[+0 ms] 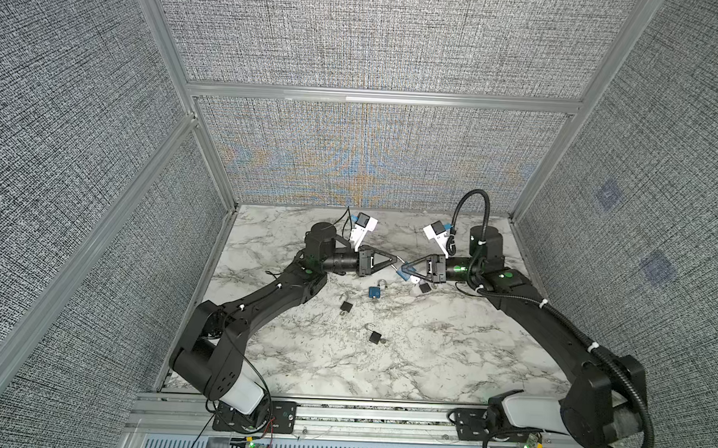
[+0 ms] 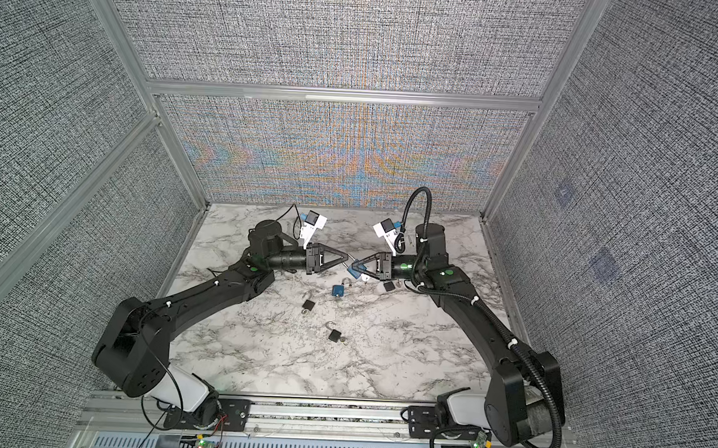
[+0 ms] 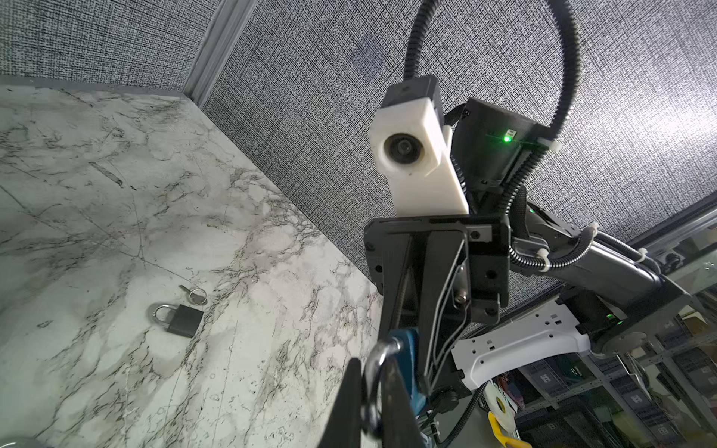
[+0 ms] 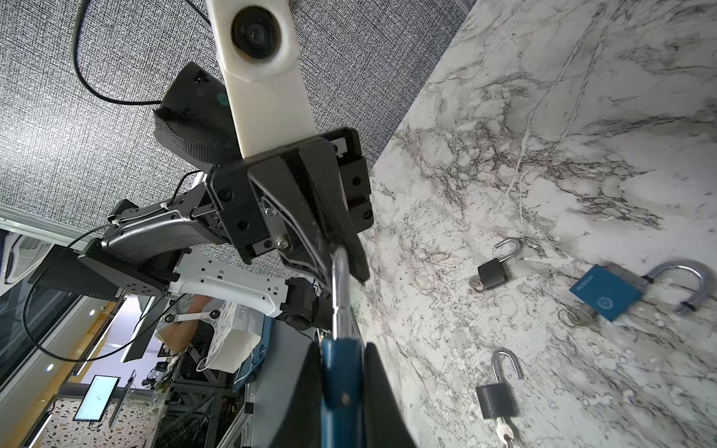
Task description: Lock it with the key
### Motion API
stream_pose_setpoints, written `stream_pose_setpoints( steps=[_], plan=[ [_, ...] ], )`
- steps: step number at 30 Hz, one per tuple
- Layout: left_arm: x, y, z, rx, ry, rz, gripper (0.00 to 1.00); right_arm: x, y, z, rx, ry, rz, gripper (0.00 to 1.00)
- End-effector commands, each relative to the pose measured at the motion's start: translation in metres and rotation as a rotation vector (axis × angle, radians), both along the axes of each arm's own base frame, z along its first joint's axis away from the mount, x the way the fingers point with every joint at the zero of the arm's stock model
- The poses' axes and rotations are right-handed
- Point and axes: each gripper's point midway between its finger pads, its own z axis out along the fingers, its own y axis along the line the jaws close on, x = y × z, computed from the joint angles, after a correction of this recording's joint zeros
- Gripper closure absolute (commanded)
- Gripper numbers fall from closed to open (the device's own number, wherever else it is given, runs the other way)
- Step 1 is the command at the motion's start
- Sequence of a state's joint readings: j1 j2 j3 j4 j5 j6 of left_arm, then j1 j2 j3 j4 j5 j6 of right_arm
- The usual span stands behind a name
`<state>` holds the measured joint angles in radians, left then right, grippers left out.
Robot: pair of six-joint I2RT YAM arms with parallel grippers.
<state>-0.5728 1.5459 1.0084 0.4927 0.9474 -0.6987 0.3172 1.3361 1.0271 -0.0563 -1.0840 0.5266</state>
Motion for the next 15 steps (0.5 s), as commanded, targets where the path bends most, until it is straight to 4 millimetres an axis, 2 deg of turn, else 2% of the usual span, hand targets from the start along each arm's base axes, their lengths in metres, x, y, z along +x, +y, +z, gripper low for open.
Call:
stream_pose_setpoints(
  steps=[1,15],
  plan=[
    [-0.0147,-0.0043,-0.009,0.021,0.025,-0.061,1.0,0.0045,0.0055,0.0212,0.043,-0.099,0.003,1.0],
    [-0.0192,-0.0068,-0.0114,0.018,0.036,-0.07,1.0,0.0056,0.0065,0.0224,0.045,-0.103,0.004,1.0]
  ],
)
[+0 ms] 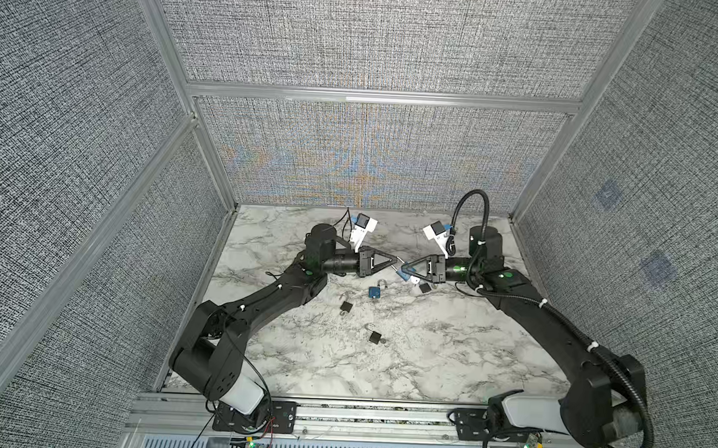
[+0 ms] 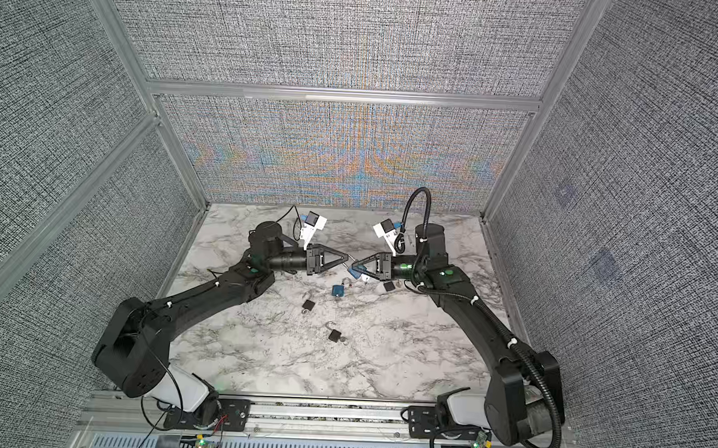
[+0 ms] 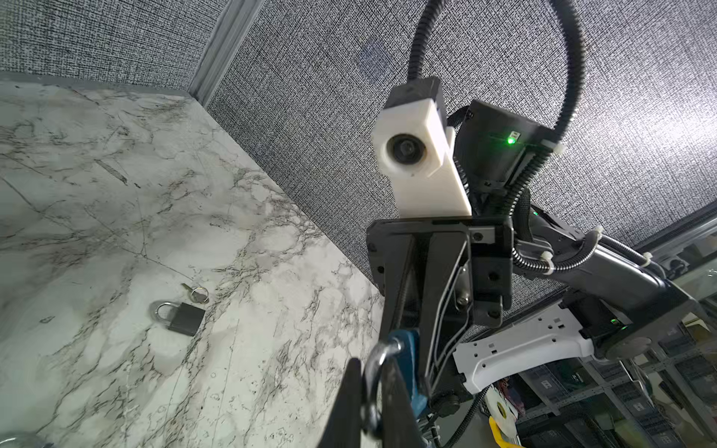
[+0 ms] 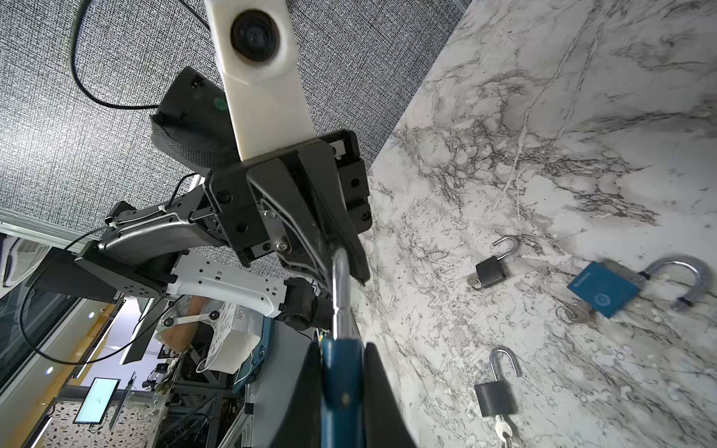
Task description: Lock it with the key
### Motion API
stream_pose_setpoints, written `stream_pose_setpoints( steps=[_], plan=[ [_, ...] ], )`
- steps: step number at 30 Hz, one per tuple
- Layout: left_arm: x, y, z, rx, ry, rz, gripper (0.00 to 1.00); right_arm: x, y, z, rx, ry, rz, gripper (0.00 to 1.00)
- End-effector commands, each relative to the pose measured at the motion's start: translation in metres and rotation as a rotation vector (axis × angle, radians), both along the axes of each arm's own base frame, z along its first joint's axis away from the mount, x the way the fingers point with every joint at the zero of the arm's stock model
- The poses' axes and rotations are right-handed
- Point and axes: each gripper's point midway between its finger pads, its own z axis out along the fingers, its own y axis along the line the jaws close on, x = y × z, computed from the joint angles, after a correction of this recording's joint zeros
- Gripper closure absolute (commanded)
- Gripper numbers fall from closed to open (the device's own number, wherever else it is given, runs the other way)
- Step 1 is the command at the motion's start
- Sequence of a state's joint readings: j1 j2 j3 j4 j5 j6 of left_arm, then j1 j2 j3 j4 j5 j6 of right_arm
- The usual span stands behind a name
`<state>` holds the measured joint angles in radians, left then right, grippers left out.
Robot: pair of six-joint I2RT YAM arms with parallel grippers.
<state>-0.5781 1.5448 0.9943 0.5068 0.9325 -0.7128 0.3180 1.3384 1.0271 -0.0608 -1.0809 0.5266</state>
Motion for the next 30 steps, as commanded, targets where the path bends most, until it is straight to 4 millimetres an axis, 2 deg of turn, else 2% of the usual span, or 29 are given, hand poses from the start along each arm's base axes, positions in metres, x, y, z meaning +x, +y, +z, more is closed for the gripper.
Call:
stream_pose_setpoints(
  steps=[1,30],
  plan=[
    [-0.02,-0.006,-0.009,0.018,0.025,-0.082,1.0,0.005,0.006,0.024,0.048,-0.109,0.006,1.0],
    [-0.03,-0.013,-0.015,0.025,0.046,-0.11,1.0,0.009,0.007,0.026,0.049,-0.116,-0.001,1.0]
  ],
)
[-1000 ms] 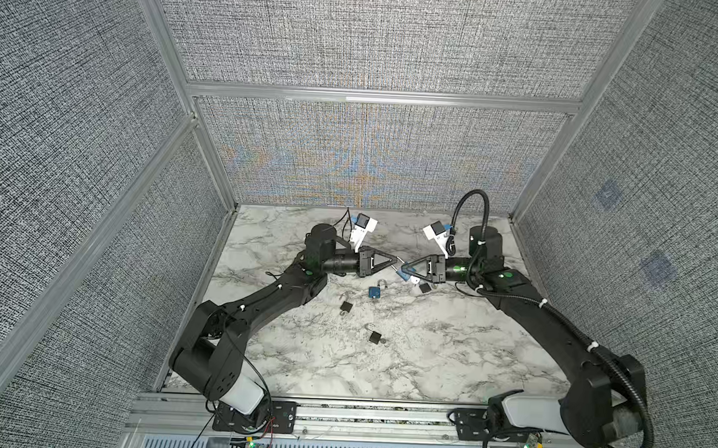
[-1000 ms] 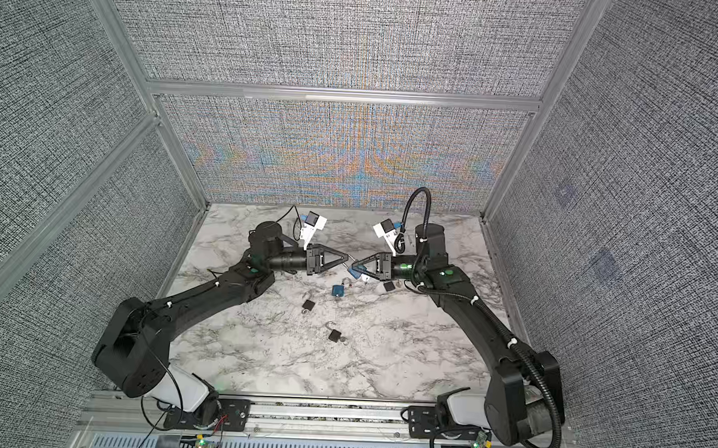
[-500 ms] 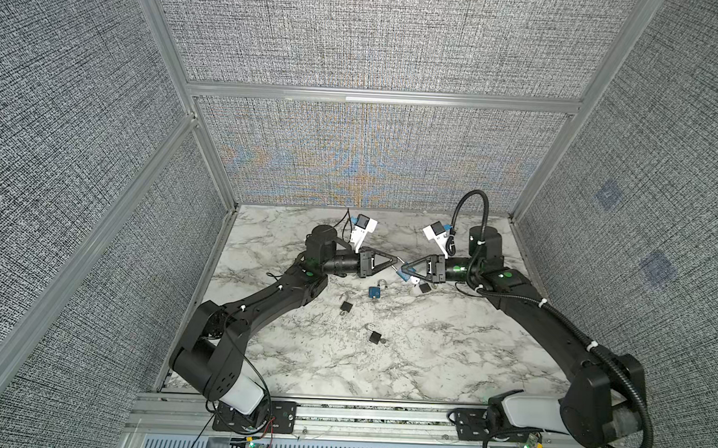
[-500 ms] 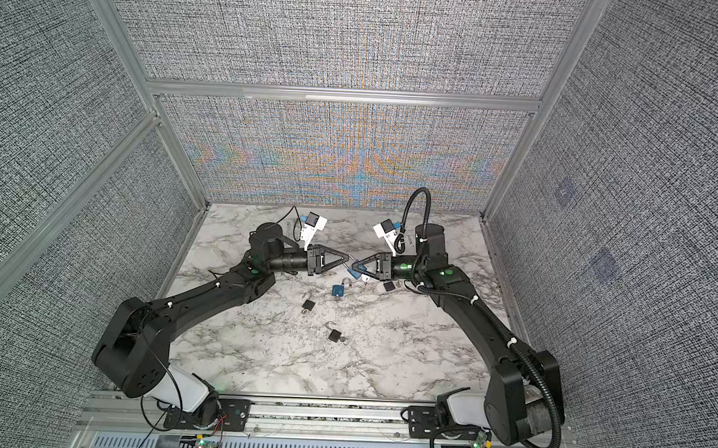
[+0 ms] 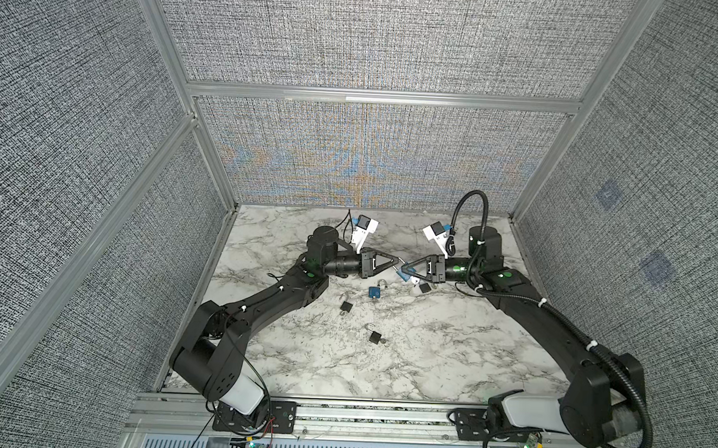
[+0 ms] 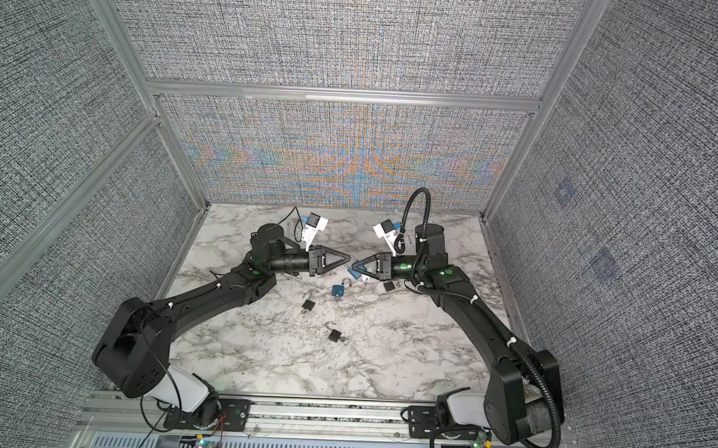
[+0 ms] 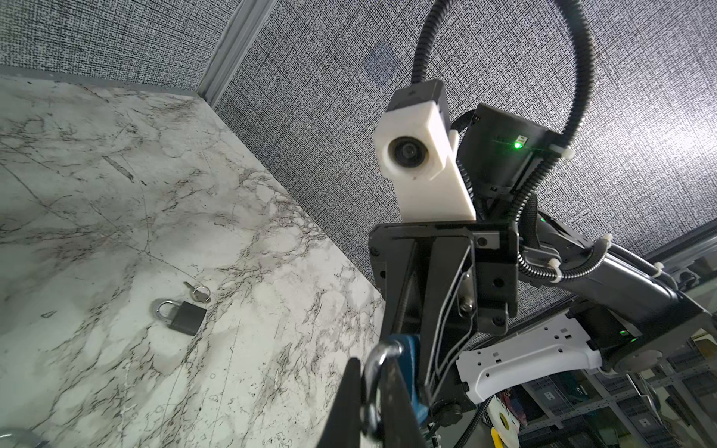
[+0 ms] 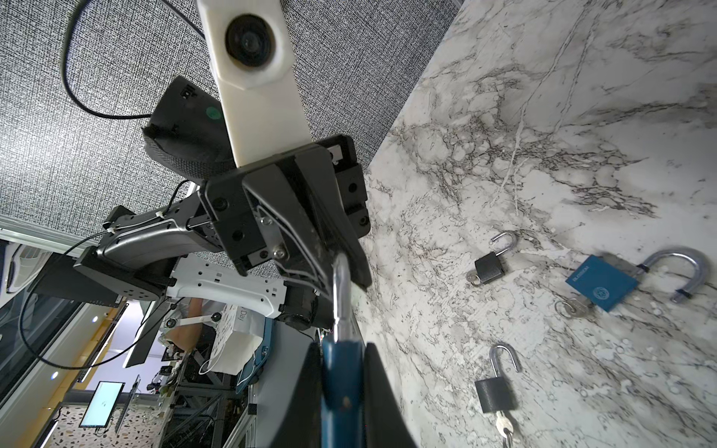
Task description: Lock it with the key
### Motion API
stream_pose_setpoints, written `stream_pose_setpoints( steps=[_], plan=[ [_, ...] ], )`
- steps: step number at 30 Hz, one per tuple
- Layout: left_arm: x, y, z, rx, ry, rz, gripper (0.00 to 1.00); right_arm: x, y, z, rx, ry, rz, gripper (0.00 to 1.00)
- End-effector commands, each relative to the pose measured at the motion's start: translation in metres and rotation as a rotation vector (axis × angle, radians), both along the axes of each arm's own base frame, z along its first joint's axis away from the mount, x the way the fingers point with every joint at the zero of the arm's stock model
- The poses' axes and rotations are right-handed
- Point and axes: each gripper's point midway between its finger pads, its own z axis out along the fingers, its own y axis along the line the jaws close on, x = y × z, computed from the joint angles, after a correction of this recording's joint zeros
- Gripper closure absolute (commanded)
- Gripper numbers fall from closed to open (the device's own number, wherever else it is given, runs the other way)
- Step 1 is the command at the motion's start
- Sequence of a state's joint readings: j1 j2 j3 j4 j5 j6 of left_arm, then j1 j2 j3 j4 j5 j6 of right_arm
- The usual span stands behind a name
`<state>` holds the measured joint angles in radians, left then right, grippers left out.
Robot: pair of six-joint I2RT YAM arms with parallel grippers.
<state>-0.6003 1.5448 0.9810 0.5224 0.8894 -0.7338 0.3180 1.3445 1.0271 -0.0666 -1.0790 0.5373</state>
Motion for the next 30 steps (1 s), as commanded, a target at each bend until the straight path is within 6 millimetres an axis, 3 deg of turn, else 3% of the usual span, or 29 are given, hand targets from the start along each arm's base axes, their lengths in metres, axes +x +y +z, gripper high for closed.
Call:
stream_pose_setpoints(
  steps=[1,30],
  plan=[
    [-0.0289,-0.0077,-0.0114,0.022,0.031,-0.131,1.0,0.0075,0.0074,0.0287,0.053,-0.138,0.005,1.0],
    [-0.0329,-0.0071,-0.0085,0.0,0.027,-0.132,1.0,0.0115,0.0074,0.026,0.032,-0.138,-0.01,1.0]
  ],
)
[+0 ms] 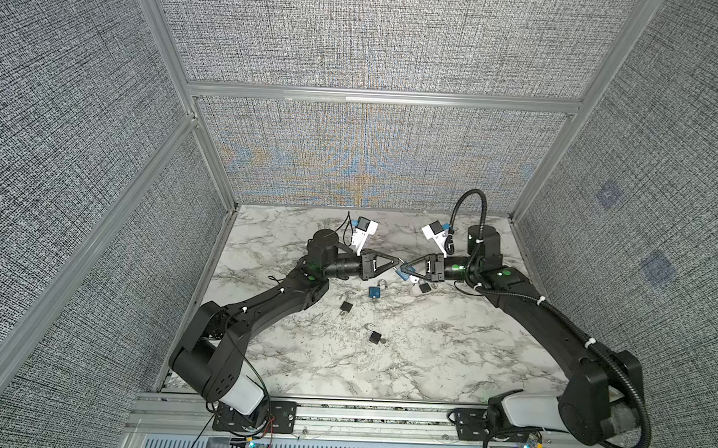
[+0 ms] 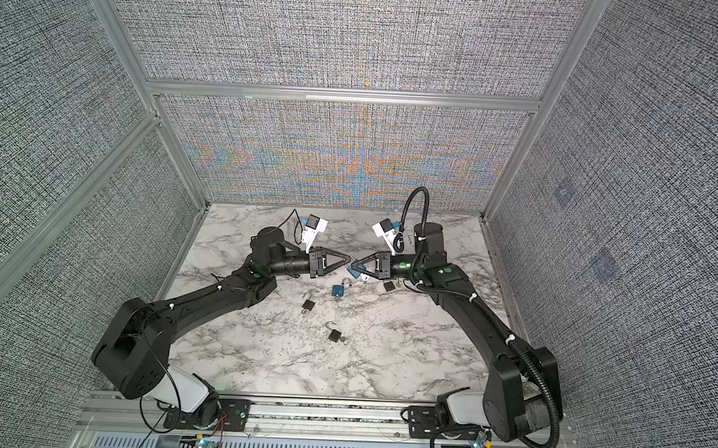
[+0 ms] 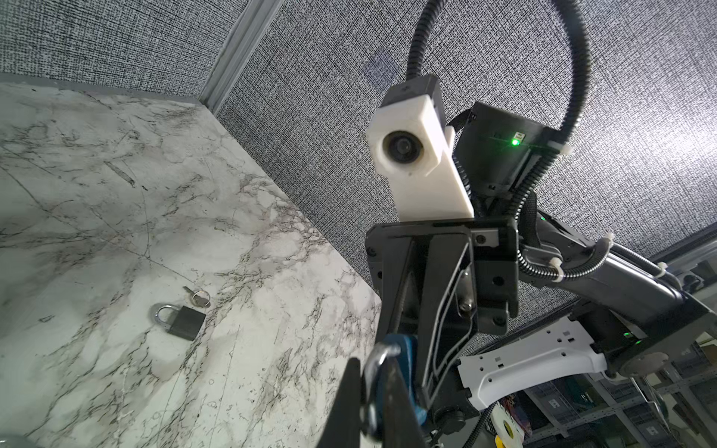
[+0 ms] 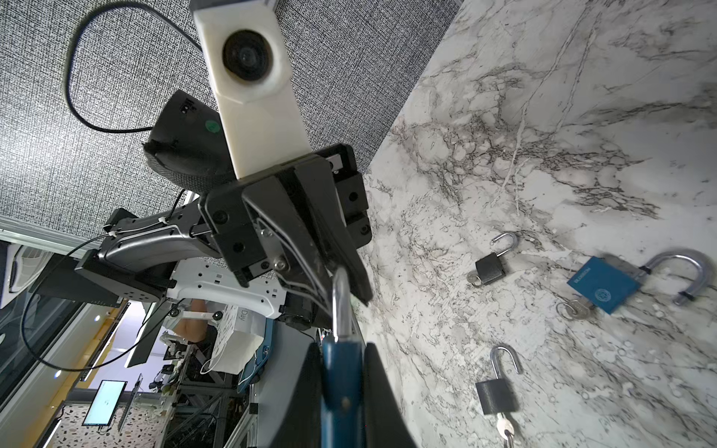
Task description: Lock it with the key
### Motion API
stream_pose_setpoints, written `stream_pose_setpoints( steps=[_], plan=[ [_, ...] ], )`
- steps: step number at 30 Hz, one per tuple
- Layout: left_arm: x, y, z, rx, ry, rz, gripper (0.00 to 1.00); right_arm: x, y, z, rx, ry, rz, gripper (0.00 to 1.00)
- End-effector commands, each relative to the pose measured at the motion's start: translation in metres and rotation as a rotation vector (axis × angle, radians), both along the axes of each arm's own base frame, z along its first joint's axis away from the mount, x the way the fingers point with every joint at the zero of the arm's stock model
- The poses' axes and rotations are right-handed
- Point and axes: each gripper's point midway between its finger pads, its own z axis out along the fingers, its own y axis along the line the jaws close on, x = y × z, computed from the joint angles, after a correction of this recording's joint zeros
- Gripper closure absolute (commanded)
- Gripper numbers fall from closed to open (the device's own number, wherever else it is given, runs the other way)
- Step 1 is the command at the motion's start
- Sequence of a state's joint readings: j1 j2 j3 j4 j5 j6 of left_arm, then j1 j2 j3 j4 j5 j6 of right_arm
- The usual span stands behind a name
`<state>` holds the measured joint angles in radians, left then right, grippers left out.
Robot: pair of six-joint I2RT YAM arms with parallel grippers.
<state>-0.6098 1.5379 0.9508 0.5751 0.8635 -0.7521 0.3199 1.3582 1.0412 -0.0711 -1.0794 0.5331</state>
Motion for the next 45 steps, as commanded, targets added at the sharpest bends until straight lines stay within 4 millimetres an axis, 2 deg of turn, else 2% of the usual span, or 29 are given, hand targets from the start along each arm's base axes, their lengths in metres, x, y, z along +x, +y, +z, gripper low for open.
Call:
stream_pose_setpoints(
  steps=[1,7,19,24,27,33,45],
  plan=[
    [-0.031,-0.007,-0.008,0.015,0.034,-0.151,1.0,0.009,0.006,0.024,0.03,-0.139,-0.014,1.0],
    [-0.031,-0.006,-0.002,-0.007,0.03,-0.167,1.0,0.008,0.004,0.017,0.0,-0.136,-0.023,1.0],
    [-0.02,-0.008,-0.002,0.005,0.019,-0.147,1.0,0.008,0.002,0.011,-0.042,-0.142,-0.039,1.0],
    [-0.012,-0.006,0.004,-0.006,-0.009,-0.092,1.0,0.008,0.001,0.012,-0.037,-0.156,-0.05,0.69],
    [-0.01,-0.006,0.007,-0.013,-0.006,-0.087,1.0,0.008,0.0,0.013,-0.029,-0.158,-0.054,0.62],
    [-0.004,-0.004,0.009,-0.036,0.022,-0.072,1.0,0.008,-0.005,0.016,-0.009,-0.162,-0.067,0.57],
    [0.012,0.007,0.015,-0.051,0.049,-0.003,1.0,0.001,-0.019,0.013,0.032,-0.134,-0.072,0.56]
  ],
)
